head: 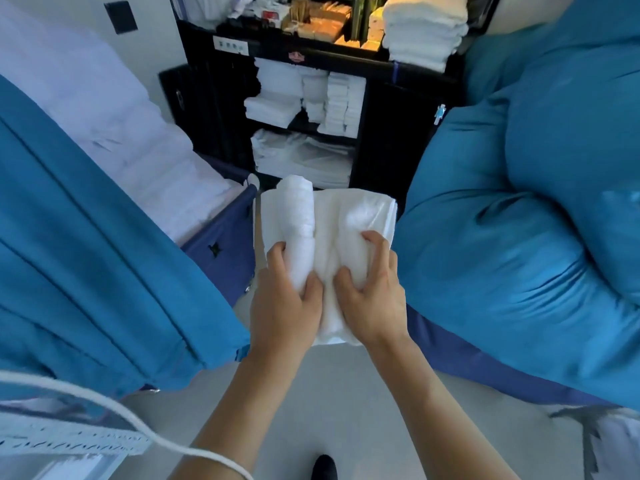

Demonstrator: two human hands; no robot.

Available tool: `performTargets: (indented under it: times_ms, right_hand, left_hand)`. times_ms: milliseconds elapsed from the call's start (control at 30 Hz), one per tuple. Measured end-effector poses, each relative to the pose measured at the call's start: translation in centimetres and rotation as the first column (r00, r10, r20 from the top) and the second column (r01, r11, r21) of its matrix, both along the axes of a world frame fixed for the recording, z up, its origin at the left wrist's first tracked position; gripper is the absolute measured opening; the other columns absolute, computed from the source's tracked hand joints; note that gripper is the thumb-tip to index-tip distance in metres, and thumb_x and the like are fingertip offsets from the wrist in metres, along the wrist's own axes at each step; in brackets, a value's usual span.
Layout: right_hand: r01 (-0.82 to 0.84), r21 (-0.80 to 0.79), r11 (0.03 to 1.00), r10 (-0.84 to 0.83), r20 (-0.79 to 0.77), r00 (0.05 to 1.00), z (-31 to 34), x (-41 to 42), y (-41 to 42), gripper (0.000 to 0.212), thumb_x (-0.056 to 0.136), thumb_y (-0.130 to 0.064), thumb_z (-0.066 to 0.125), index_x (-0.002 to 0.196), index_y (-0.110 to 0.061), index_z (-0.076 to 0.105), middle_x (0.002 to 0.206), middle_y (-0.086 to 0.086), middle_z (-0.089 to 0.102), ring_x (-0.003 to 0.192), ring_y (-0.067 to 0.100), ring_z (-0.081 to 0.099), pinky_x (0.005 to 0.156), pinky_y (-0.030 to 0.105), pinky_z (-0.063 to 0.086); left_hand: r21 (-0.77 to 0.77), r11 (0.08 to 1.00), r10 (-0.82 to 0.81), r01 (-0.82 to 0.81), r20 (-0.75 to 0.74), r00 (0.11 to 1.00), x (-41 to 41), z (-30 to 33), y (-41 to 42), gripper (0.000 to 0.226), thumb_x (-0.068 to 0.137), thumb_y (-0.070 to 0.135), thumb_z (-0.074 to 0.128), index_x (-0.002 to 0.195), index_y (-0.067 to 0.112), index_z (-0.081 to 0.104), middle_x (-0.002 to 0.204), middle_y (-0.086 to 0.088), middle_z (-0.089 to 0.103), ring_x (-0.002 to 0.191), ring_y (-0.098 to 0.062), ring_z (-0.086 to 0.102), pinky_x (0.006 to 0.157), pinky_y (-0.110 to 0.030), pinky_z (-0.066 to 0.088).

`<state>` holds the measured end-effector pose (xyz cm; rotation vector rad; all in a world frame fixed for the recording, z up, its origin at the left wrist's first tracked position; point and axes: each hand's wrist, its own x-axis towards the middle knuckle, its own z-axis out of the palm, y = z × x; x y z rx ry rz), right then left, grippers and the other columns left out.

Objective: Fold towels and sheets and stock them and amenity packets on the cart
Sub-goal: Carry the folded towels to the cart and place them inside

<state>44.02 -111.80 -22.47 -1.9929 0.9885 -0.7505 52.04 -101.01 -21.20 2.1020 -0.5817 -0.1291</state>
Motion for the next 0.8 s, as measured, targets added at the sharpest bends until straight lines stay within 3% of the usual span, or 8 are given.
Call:
performTargets:
  times_ms: [167,500,800]
  right_hand:
    - [-0.032,0.010,0.999,0.032,0.017,0.999,0.1,3.6,-4.9,0.058,0.082,-0.050,0.052,0.134,-0.055,0.029,0.129,-0.022,0.041,0.078,0.003,0.059,0.057,0.027,0.043]
    - [-0.039,0.002,0.999,0.039,0.008,0.999,-0.4,12.5,-13.4,0.057,0.085,-0.048,0.053,0.137,-0.053,0.029,0.130,-0.018,0.041,0.071,0.005,0.059,0.055,0.024,0.043]
    - [0.024,0.057,0.998,-0.024,0.002,1.000,-1.3,27.6,-22.2,0.058,0.086,-0.049,0.053,0.138,-0.056,0.028,0.134,-0.018,0.040,0.080,0.005,0.060,0.059,0.024,0.046]
  left_hand:
    - [0.017,1.000,0.025,-0.025,0.003,1.000,3.5,0.5,-4.7,0.053,0.092,0.041,0.059,0.140,0.036,0.036,0.117,0.001,0.058,0.099,-0.023,0.063,0.082,-0.047,0.056]
    - [-0.030,1.000,0.009,-0.009,0.014,1.000,12.9,-0.8,-13.2,0.054,0.093,0.042,0.060,0.140,0.036,0.036,0.109,0.004,0.056,0.091,-0.019,0.061,0.070,-0.034,0.051]
    - [-0.007,0.998,-0.069,0.068,-0.009,0.998,29.2,-1.9,-22.9,0.054,0.090,0.045,0.058,0.139,0.036,0.036,0.105,-0.001,0.060,0.082,-0.016,0.062,0.067,-0.039,0.056]
